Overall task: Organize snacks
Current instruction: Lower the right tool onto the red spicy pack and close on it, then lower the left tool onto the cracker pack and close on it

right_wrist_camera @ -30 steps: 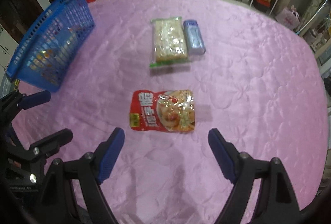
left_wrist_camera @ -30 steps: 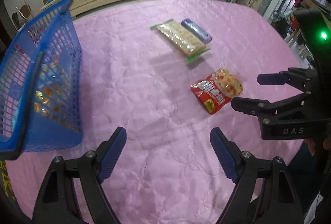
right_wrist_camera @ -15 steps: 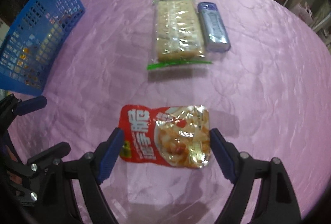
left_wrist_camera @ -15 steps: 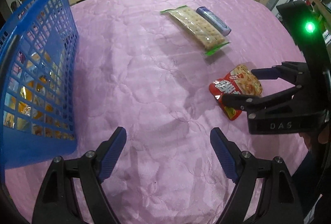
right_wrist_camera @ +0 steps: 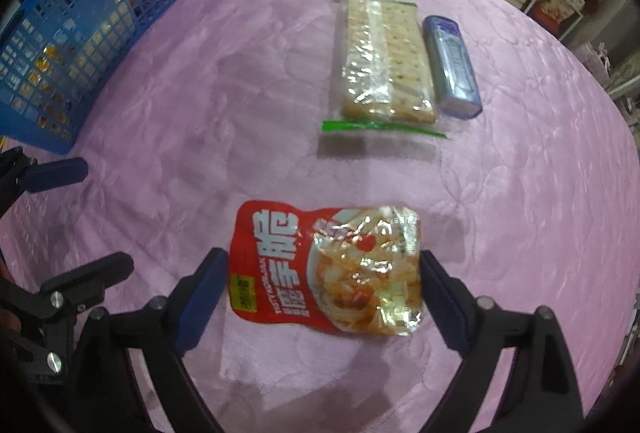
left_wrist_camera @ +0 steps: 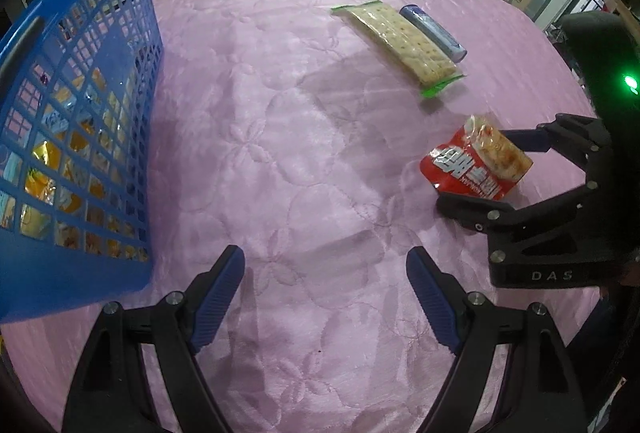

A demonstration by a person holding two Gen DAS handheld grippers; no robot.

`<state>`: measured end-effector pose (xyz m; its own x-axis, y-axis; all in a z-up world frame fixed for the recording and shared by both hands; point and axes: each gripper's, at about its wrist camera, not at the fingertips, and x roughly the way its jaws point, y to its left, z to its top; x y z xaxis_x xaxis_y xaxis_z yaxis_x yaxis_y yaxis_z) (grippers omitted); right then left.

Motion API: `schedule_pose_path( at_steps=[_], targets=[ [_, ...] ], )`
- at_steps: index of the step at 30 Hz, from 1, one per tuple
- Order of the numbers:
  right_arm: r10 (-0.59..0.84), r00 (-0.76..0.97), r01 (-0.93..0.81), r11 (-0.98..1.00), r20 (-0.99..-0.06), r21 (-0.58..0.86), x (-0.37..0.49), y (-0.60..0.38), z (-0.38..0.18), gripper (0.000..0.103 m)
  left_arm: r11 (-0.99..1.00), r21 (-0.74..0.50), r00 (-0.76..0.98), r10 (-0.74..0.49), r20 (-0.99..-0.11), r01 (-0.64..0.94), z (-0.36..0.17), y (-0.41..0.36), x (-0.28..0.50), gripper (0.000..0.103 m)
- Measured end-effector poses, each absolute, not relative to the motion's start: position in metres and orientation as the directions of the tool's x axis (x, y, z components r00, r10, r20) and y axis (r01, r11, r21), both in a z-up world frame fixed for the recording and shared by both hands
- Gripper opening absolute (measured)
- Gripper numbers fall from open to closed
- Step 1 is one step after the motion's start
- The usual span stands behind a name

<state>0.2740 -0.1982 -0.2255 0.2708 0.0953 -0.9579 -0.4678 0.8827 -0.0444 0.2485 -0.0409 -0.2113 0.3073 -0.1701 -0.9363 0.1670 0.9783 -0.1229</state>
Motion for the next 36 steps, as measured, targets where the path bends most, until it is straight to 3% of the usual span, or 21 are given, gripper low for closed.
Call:
schedule_pose_path(
  at_steps=[2, 4, 6, 7, 8, 22, 29, 36],
  targets=[
    [0.109, 0.284, -0.5, 0.865, -0.953, -0.05, 0.266, -0.19, -0.218, 0.061, 0.978, -0.126, 0.309, -0.172, -0.935, 0.164, -0.209, -0.039, 0.246, 0.082],
    [0.116, 0.287, -0.518, 0.854, -0.951, -0.052, 0.261, -0.183, -0.212, 0.042, 0.978, -0.126, 0.308, -0.172, -0.936, 0.164, -0.209, -0.04, 0.247, 0.082],
    [0.129, 0.308, -0.515, 0.855, -0.943, -0.052, 0.257, -0.18, -0.21, 0.031, 0.978, -0.122, 0.311, -0.17, -0.935, 0.169, -0.206, -0.041, 0.246, 0.082],
    [0.126, 0.32, -0.506, 0.86, -0.939, -0.058, 0.256, -0.181, -0.21, 0.009, 0.978, -0.12, 0.315, -0.17, -0.934, 0.172, -0.204, -0.042, 0.246, 0.082],
    [0.132, 0.326, -0.486, 0.873, -0.936, -0.046, 0.256, -0.184, -0.21, 0.005, 0.977, -0.12, 0.317, -0.171, -0.933, 0.174, -0.203, -0.044, 0.247, 0.082],
    [0.22, 0.432, -0.402, 0.915, -0.875, 0.031, 0.275, -0.242, -0.167, 0.005, 0.979, -0.166, 0.36, -0.199, -0.911, 0.122, -0.171, -0.069, 0.291, 0.082],
    [0.188, 0.466, -0.357, 0.934, -0.864, 0.01, 0.295, -0.265, -0.165, 0.005, 0.979, -0.144, 0.352, -0.188, -0.917, 0.146, -0.177, -0.102, 0.33, 0.082],
    [0.157, 0.481, -0.298, 0.955, -0.862, 0.007, 0.31, -0.289, -0.169, 0.005, 0.969, -0.203, 0.296, -0.236, -0.925, 0.139, -0.193, -0.135, 0.358, 0.082]
  ],
)
